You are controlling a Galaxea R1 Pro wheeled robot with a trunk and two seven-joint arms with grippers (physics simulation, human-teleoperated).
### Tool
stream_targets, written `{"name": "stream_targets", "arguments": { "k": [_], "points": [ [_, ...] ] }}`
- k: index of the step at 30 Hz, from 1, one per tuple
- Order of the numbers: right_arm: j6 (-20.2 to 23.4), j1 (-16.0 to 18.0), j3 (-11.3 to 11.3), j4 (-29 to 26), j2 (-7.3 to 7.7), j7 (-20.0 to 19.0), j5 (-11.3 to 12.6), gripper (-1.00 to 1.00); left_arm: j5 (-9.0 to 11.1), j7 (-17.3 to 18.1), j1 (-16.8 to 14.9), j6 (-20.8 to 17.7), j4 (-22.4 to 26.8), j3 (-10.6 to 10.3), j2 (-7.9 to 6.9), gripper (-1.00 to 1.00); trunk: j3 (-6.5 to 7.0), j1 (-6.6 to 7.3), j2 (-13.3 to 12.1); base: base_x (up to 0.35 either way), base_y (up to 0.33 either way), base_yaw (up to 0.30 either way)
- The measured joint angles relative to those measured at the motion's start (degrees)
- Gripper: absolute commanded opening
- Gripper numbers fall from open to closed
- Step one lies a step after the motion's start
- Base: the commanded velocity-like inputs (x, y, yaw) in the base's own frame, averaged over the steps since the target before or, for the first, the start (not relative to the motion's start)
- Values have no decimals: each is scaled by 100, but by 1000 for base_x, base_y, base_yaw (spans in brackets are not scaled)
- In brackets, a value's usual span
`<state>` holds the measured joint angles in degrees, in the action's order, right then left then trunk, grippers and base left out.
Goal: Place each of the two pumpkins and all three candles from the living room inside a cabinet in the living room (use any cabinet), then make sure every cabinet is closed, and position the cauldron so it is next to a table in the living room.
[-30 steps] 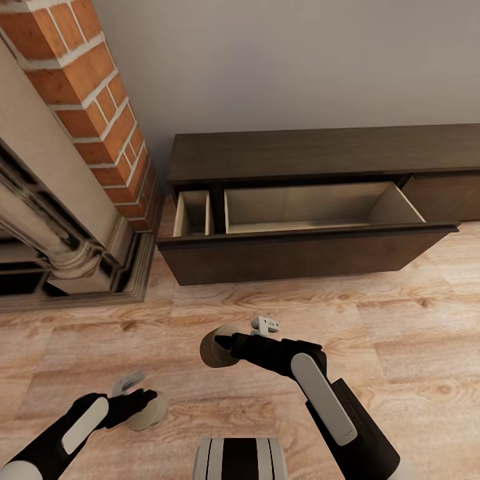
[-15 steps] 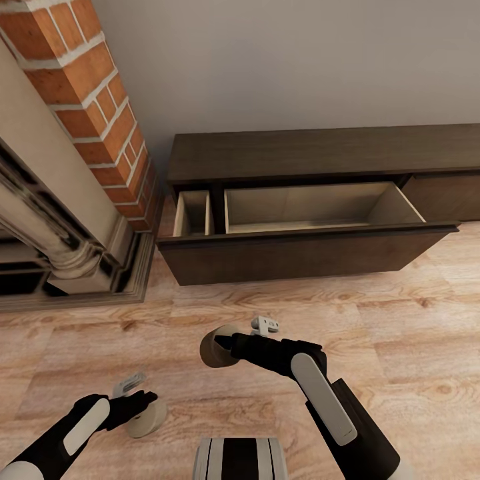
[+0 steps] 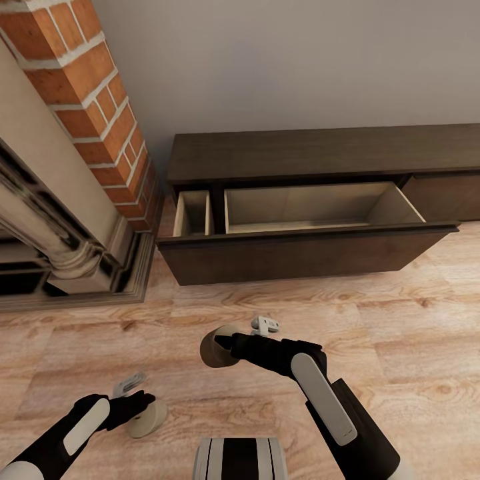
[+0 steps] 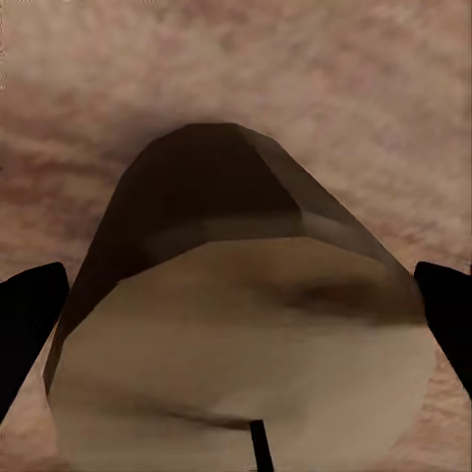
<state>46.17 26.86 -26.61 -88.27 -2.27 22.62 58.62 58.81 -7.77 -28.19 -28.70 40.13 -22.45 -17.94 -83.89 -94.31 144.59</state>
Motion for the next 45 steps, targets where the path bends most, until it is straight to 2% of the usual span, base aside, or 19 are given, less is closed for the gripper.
{"name": "stream_targets", "arguments": {
  "k": [1, 32, 45],
  "points": [
    [-1, 0, 0, 0, 1, 0, 2, -100, 51, 4, -1, 8, 4, 0, 1, -100, 0, 0, 0, 0, 0, 0],
    [1, 0, 0, 7, 43, 1, -3, -100, 19, 3, 0, 8, 1, 5, 1, -100, 0, 0, 0, 0, 0, 0],
    [1, 0, 8, 93, 43, 14, -30, -100, -11, -28, 0, -5, 1, 21, -8, -100, 266, 31, -16, 0, 0, 0]
  ]
}}
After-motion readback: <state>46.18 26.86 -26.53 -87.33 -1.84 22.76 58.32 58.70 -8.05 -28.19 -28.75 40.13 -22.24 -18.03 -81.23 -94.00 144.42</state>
